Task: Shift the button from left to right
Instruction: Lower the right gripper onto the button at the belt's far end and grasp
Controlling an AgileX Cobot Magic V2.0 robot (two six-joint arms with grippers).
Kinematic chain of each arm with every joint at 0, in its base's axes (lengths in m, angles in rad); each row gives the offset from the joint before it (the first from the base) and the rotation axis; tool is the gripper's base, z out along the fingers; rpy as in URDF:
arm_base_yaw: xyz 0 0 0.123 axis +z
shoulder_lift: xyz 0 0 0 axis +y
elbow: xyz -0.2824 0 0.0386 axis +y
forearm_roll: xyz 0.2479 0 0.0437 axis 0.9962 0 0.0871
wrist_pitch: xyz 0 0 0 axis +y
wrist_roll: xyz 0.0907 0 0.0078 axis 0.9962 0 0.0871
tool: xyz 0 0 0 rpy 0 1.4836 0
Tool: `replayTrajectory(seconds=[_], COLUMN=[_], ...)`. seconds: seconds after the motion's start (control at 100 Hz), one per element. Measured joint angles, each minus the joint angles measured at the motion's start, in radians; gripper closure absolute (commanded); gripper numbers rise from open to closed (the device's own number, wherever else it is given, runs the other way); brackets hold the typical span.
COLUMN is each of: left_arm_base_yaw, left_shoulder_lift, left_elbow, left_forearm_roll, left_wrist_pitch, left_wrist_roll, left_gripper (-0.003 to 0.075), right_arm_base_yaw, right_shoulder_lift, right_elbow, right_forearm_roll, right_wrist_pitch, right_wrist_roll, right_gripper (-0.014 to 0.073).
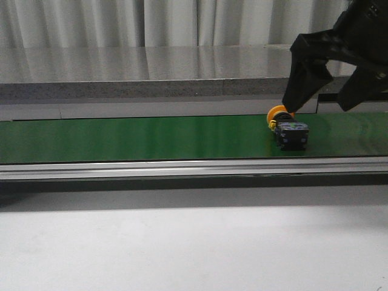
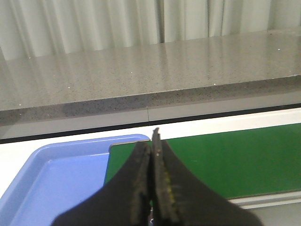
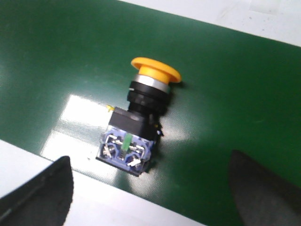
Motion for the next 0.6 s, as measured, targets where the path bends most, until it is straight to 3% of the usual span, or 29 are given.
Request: replayTrajectory(seconds=[0.37,0.6], left_arm_base_yaw=[0.000,0.000], left_shoulder_lift=[0.000,0.000], left_elbow=[0.000,0.000], left_forearm_roll=[0.000,0.000], left_wrist_pitch=[0.000,0.000], left_wrist_roll=[0.000,0.000], left_gripper=[0.0741,0.0741], right_arm_base_yaw=[0.000,0.000], right_shoulder_lift=[0.100,0.144], right_elbow=[-0.010,-0.014], right_forearm_roll=[0.000,-0.006], right_wrist_pitch=[-0.048,-0.070], right_wrist_roll=[0.000,-0.003], right_gripper=[-0.0029,0.0349])
